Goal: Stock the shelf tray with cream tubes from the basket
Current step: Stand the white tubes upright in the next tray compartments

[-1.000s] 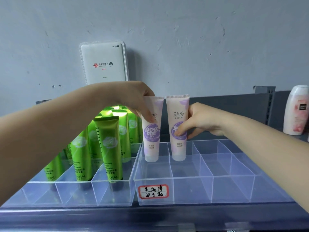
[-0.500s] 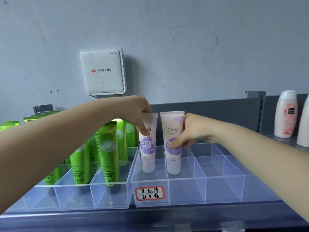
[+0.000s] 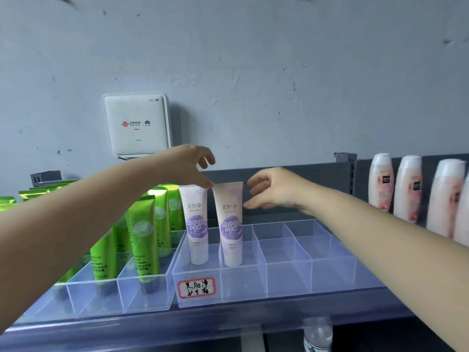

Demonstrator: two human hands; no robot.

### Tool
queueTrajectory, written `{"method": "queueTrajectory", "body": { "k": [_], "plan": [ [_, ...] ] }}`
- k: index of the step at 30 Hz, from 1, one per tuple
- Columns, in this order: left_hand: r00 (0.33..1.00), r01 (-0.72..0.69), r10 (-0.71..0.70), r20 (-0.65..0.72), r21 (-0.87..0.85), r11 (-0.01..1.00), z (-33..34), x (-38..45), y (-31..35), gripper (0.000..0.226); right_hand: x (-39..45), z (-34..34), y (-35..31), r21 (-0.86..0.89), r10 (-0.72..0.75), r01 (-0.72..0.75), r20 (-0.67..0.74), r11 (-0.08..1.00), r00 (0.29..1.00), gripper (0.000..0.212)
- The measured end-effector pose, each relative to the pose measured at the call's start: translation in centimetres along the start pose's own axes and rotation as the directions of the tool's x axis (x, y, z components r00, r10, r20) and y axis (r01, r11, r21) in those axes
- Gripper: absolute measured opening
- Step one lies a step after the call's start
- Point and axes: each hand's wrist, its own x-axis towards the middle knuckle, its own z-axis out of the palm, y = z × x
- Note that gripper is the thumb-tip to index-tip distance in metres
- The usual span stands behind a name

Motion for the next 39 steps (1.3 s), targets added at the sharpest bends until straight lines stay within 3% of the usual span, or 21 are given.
{"method": "queueTrajectory", "body": {
  "k": [4,9,14,17,20,32,39],
  "plan": [
    [0.989,-0.017,0.019,-0.144,0.014,1.000,-0.5,-0.6,3.2,0.050,-2.7,-2.8,0.0,-0.273,-0.079,0.034,-0.155,0.961,0.985,0.060],
    [0.952,-0.101,0.153,-0.267,0.200,0.975,0.4,-1.4,9.0,0.048,-7.4,-6.2,1.3,-0.509,-0.125,-0.019,-0.248,0.860,0.961,0.055],
    [0.917,-0.210,0.291,-0.273,0.290,0.934,2.5,-1.9,15.2,0.047,-13.4,-9.4,2.8,-0.730,-0.129,-0.144,-0.304,0.668,0.944,0.051],
    [0.898,-0.276,0.366,-0.246,0.334,0.901,3.5,-2.3,19.0,0.048,-16.8,-11.0,3.9,-0.802,-0.118,-0.239,-0.357,0.548,0.927,0.036],
    [0.878,-0.336,0.427,-0.217,0.357,0.872,4.3,-2.9,22.7,0.049,-20.5,-12.7,4.5,-0.846,-0.110,-0.308,-0.389,0.436,0.914,0.034],
    [0.758,-0.561,0.632,-0.163,0.333,0.758,6.9,-6.9,36.5,0.047,-34.6,-17.9,6.6,-0.819,0.031,-0.531,-0.538,0.220,0.843,0.050],
    [0.639,-0.704,0.758,-0.129,0.299,0.644,8.7,-9.8,42.9,0.049,-41.4,-18.9,8.2,-0.762,0.123,-0.636,-0.624,0.120,0.772,0.059]
  ]
}}
